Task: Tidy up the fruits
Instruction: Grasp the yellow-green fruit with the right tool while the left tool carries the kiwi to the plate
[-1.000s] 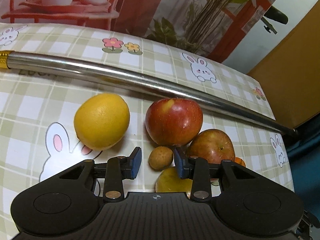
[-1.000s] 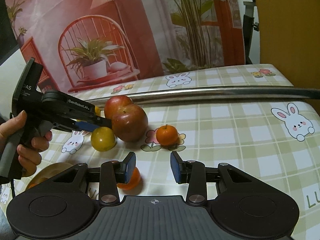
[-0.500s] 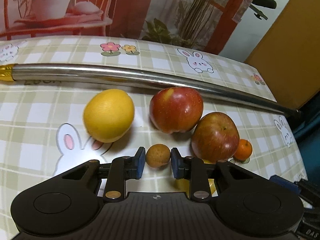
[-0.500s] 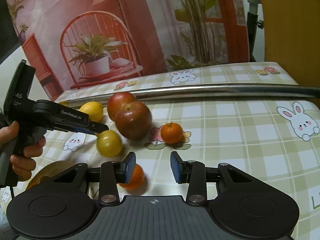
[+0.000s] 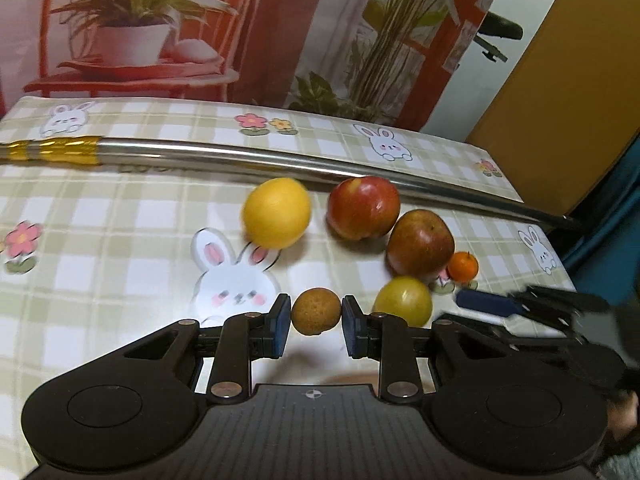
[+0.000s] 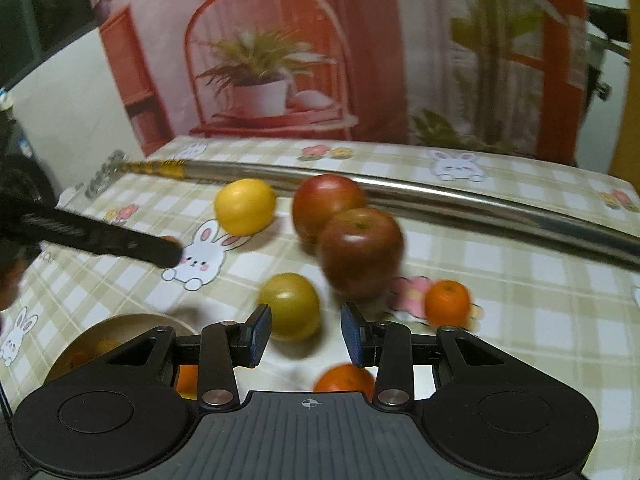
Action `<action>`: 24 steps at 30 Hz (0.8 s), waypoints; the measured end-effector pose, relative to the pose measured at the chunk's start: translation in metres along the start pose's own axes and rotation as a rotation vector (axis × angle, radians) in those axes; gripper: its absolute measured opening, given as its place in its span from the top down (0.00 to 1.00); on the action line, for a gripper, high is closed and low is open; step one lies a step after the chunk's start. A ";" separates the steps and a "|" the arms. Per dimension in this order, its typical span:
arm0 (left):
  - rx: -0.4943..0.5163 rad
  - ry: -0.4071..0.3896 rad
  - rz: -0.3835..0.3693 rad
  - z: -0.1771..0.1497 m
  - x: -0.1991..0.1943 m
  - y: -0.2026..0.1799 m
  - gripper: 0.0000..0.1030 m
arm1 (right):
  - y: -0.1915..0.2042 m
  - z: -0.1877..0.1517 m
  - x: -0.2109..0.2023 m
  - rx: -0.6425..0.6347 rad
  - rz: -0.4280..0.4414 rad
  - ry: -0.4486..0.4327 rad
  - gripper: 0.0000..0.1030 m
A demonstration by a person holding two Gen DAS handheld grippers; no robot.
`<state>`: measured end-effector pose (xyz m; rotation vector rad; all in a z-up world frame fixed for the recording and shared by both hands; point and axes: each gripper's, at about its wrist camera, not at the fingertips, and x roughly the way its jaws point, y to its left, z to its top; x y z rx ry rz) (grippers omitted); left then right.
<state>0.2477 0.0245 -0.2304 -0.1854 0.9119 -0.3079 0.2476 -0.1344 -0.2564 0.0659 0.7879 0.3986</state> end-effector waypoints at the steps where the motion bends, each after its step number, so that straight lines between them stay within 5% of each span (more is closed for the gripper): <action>1: -0.004 -0.006 0.001 -0.003 -0.005 0.003 0.72 | 0.003 0.002 0.005 -0.007 0.005 0.008 0.64; 13: -0.020 -0.051 -0.008 -0.043 -0.046 0.023 0.72 | 0.013 0.007 0.036 -0.017 -0.016 0.060 0.58; 24: 0.097 -0.013 -0.042 -0.052 -0.026 0.002 0.72 | 0.013 -0.003 0.022 0.011 -0.024 0.040 0.59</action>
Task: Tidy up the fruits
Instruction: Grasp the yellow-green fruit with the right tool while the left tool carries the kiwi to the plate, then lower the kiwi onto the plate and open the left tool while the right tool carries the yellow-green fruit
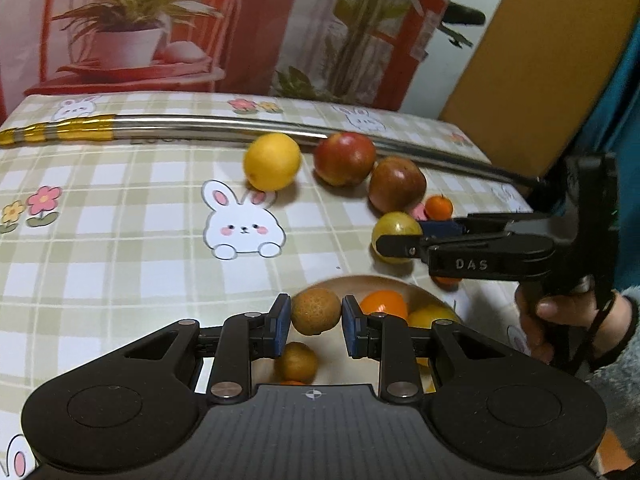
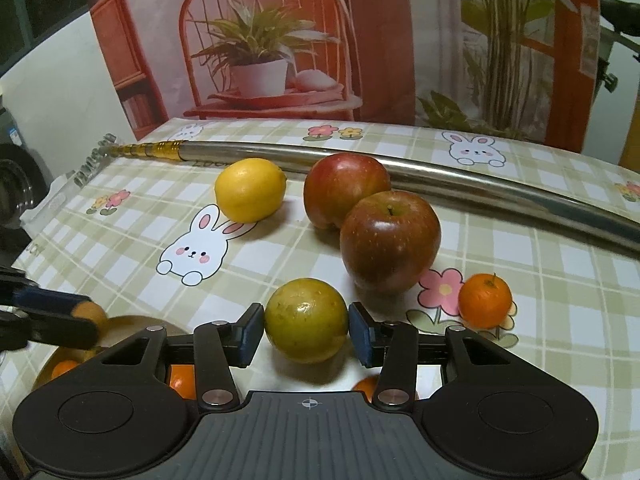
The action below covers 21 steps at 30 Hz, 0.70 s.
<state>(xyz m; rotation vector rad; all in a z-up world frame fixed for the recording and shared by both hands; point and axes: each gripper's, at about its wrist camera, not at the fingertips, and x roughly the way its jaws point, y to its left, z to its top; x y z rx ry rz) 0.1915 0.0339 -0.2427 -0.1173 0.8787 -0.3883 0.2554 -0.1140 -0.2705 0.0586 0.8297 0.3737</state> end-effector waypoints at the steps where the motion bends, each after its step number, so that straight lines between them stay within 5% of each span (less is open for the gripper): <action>1: 0.013 0.006 0.002 0.000 0.004 -0.002 0.72 | 0.000 -0.001 -0.002 0.001 0.000 -0.003 0.59; 21: 0.060 0.080 0.017 -0.003 0.036 -0.013 0.72 | -0.009 -0.017 -0.041 0.078 -0.001 -0.074 0.59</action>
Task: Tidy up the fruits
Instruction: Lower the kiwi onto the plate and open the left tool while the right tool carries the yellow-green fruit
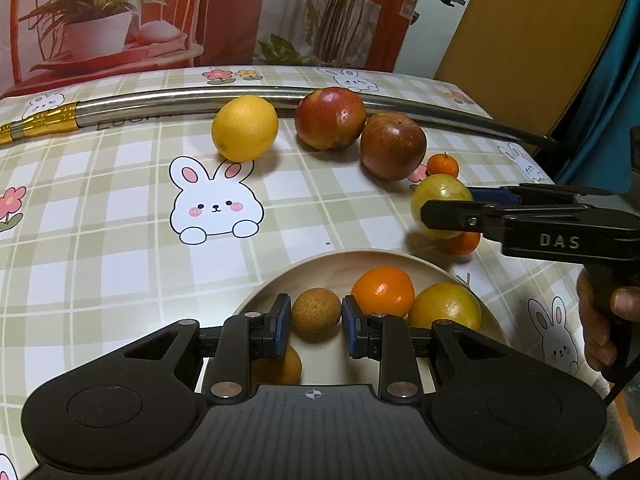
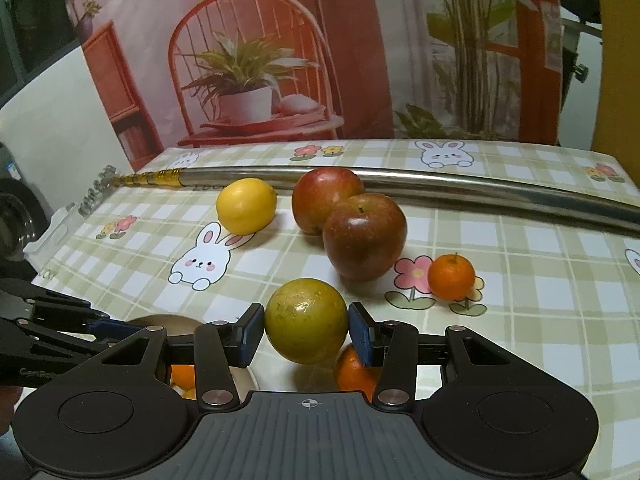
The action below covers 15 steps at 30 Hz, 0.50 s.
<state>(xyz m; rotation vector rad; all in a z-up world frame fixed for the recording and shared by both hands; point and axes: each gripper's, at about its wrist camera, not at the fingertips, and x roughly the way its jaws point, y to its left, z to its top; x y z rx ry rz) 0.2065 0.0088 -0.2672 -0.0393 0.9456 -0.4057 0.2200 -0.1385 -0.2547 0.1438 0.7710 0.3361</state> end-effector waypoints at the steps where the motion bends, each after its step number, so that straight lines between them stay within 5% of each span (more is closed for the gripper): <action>1: -0.003 0.000 -0.001 0.000 -0.001 0.001 0.72 | 0.000 0.000 -0.002 0.003 -0.001 -0.002 0.59; 15: -0.050 -0.078 0.019 -0.003 -0.050 0.000 0.71 | 0.019 -0.010 -0.039 0.018 0.013 -0.033 0.59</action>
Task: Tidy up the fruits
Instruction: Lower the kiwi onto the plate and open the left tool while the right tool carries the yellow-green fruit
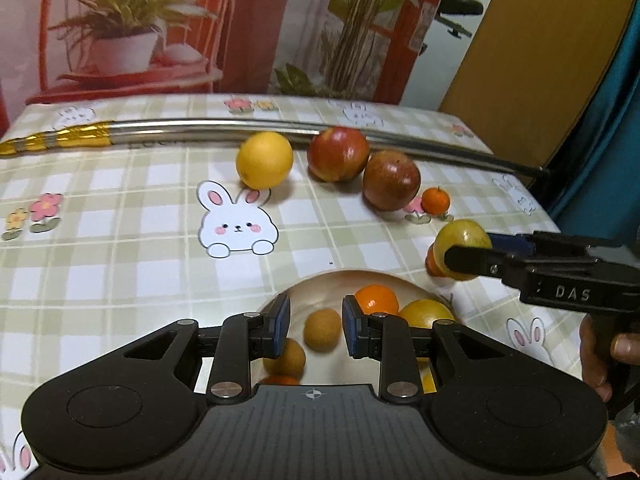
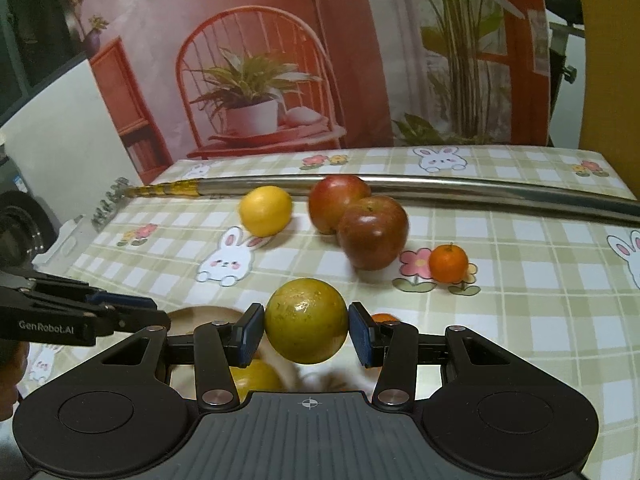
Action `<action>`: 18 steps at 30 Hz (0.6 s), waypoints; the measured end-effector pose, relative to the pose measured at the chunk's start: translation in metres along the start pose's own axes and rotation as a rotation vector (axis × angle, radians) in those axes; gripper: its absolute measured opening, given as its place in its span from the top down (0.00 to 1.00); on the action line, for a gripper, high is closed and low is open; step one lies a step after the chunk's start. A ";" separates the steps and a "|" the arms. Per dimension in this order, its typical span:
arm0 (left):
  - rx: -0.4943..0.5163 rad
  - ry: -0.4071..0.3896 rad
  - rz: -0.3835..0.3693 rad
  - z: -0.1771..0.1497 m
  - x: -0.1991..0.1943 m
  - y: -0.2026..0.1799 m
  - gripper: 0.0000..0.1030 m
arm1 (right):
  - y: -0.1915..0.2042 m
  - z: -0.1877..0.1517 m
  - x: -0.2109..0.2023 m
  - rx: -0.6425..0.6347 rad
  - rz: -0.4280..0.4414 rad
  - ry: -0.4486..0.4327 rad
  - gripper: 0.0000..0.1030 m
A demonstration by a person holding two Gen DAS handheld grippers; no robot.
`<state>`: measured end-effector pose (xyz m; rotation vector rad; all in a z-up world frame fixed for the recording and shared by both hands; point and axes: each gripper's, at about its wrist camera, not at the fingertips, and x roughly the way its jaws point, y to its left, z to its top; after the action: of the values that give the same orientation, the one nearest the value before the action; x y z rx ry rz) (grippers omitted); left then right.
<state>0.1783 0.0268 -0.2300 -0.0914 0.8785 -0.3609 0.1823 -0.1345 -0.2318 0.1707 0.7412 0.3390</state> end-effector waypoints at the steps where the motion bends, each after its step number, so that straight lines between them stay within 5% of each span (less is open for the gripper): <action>1: -0.007 -0.007 0.003 -0.002 -0.005 0.000 0.71 | 0.004 -0.001 -0.003 -0.004 0.005 -0.003 0.59; 7: -0.046 -0.053 0.067 -0.021 -0.041 0.004 0.60 | 0.033 -0.011 -0.021 -0.028 0.044 0.000 0.59; 18: -0.095 -0.142 0.167 -0.062 -0.111 0.013 0.58 | 0.107 -0.043 -0.037 -0.171 0.093 0.068 0.59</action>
<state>0.0696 0.0816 -0.1912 -0.1285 0.7564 -0.1545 0.1019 -0.0470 -0.2110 0.0319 0.7689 0.4966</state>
